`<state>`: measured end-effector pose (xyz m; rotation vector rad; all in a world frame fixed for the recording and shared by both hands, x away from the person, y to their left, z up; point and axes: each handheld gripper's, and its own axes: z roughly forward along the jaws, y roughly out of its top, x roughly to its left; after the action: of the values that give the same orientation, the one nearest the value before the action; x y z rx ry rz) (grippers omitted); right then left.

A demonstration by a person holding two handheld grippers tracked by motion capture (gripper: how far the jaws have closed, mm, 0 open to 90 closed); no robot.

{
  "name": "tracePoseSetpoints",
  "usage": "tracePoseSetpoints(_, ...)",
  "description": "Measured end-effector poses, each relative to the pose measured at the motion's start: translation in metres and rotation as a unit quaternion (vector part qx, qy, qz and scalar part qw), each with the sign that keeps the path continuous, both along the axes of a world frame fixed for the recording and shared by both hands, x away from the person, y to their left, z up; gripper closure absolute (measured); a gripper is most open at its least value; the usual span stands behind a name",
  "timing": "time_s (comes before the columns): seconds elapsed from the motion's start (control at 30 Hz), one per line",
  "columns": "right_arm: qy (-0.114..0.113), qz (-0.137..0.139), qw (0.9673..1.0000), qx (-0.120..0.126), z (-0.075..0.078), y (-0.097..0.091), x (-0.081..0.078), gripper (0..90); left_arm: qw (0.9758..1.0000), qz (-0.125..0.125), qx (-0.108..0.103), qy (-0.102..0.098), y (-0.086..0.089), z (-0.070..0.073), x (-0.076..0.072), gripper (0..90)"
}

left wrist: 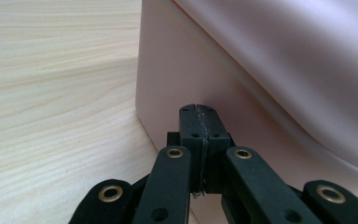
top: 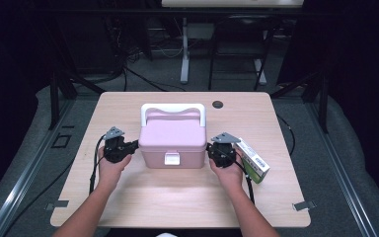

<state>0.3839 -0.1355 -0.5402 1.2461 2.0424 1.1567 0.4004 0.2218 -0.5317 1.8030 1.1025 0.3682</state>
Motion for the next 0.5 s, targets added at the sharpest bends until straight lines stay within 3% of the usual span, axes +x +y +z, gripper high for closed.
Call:
tracePoseSetpoints(0.17, -0.001, 0.008, 0.9999, -0.010, 0.001, 0.003, -0.007, 90.0, 1.0000, 0.006, -0.001, 0.000, 0.001, 0.000, -0.009, 90.0)
tracePoseSetpoints(0.5, 0.010, 0.008, 0.9999, -0.007, 0.003, 0.002, -0.023, 90.0, 0.9998, -0.014, 0.013, 0.002, 0.001, 0.003, -0.028, 90.0)
